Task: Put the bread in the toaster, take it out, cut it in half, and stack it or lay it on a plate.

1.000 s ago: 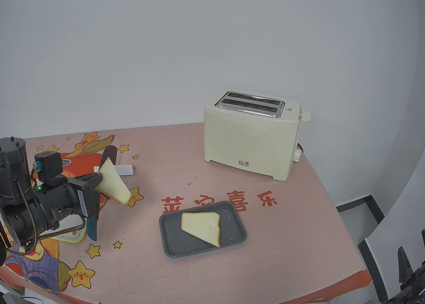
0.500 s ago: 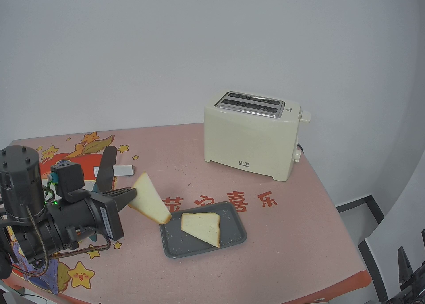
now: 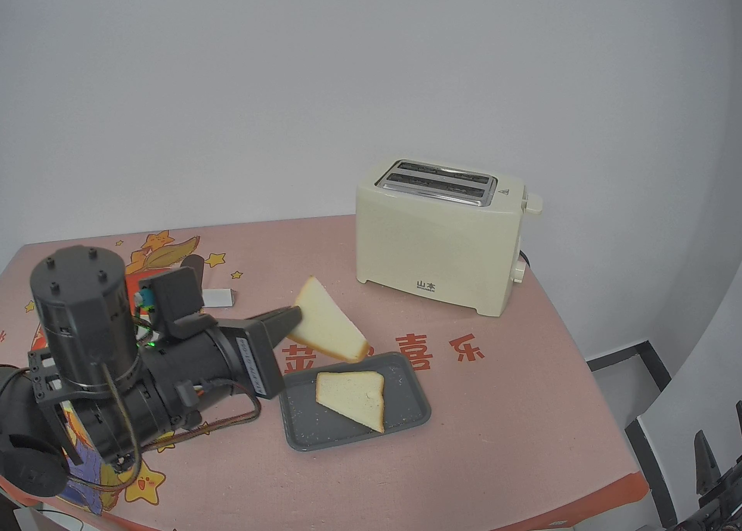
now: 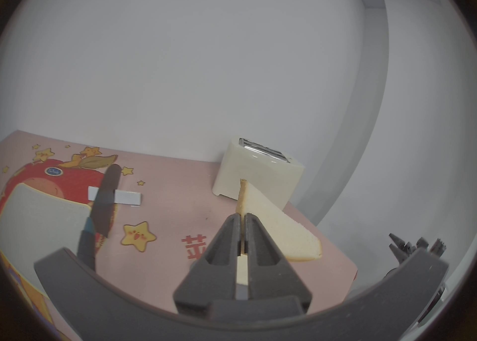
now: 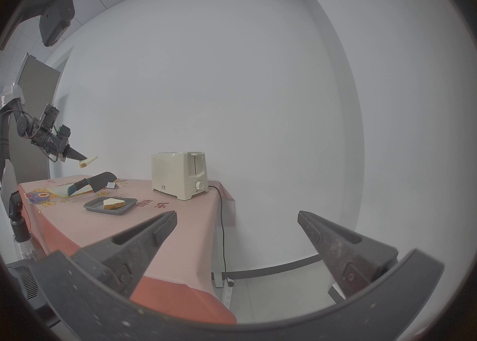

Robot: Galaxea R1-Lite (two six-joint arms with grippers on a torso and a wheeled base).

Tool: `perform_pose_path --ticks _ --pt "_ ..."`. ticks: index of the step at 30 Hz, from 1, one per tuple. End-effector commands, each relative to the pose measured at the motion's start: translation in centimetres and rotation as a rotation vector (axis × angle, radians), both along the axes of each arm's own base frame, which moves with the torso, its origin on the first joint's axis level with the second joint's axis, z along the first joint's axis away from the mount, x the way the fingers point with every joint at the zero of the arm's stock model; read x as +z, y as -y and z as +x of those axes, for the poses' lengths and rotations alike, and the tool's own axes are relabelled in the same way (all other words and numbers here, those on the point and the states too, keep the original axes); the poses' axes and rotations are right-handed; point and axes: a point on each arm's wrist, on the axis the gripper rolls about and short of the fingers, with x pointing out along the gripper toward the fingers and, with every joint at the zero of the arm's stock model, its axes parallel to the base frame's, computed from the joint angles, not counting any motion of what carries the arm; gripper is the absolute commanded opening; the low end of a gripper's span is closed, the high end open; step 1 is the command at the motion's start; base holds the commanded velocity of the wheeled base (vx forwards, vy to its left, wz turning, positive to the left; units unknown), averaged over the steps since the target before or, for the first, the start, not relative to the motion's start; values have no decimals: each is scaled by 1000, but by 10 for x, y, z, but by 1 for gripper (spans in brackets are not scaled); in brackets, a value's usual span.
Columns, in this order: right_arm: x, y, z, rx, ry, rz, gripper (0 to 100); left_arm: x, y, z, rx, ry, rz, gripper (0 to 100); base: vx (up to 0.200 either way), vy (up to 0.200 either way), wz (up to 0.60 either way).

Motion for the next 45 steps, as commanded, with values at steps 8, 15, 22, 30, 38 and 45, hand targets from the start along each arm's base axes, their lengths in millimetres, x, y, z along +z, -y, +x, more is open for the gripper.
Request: perform_pose_path --ticks 8,15,22,30,38,45 --pt "-5 0 0 1 0 0 100 -39 24 18 -8 -125 88 0 0 0 0" --pt "-5 0 0 1 0 0 100 -54 30 24 -2 -134 100 0 0 0 0" --pt "-5 0 0 1 0 0 100 -67 30 25 2 -166 134 0 0 0 0" --pt "-5 0 0 1 0 0 100 -68 30 25 13 -165 136 0 0 0 0" --pt "-5 0 0 1 0 0 100 -75 31 27 15 -185 153 0 0 0 0" --pt "-5 0 0 1 0 0 100 -76 31 27 15 -188 156 0 0 0 0"
